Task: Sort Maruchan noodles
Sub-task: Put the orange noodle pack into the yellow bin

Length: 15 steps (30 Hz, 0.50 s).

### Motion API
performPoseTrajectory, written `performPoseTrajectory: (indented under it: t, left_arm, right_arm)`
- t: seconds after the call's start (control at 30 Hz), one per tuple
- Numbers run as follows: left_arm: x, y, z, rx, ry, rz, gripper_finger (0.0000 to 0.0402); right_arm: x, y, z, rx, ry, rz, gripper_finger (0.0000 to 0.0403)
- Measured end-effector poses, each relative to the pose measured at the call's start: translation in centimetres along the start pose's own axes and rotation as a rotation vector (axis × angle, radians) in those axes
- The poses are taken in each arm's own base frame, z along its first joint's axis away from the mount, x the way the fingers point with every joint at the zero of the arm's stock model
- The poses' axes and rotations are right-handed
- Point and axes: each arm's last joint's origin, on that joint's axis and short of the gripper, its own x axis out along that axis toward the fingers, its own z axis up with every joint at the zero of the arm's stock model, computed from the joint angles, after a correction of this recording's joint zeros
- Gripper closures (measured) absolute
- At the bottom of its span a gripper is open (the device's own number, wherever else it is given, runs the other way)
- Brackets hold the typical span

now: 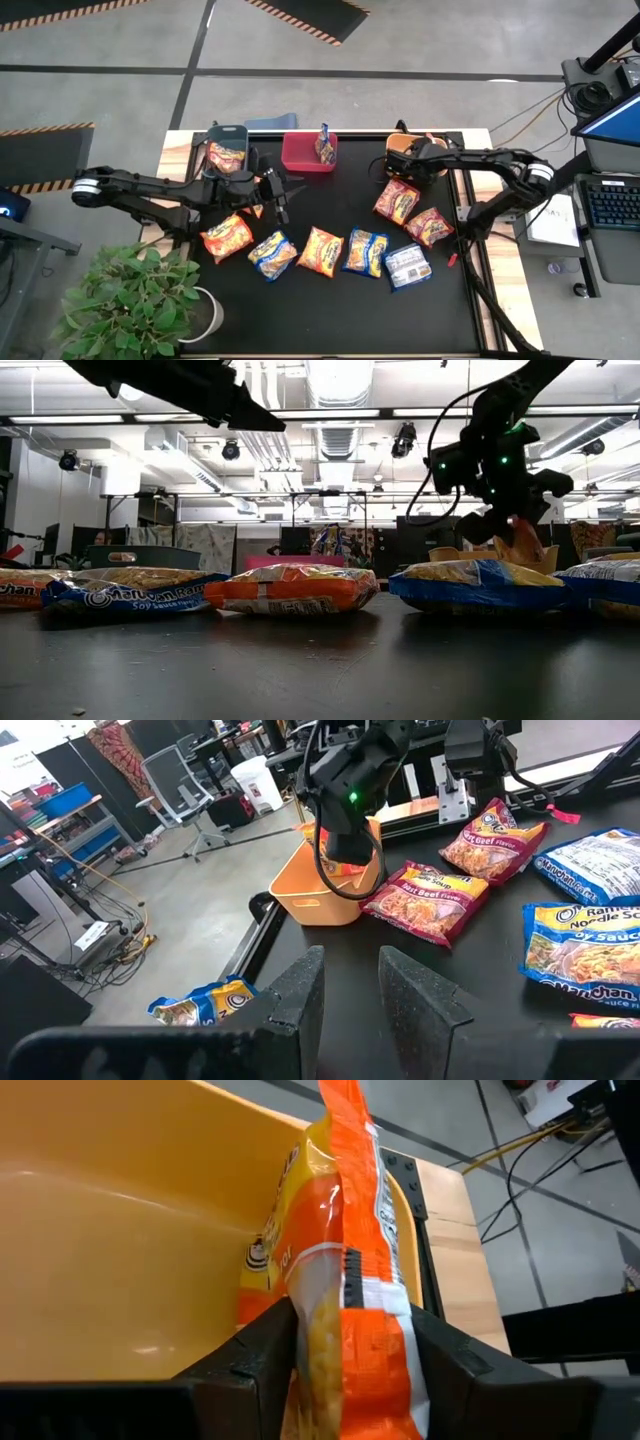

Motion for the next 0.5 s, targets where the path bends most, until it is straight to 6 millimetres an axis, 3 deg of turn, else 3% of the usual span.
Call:
performPoseTrajectory:
  t: [0.5]
  left_arm:
    - [0.0,-0.1,-0.2,0.014,0.019,-0.005,0.0319]
  right_arm:
    - [-0.1,-2.1,0.7,0.038,0.050,-0.011,0.0250]
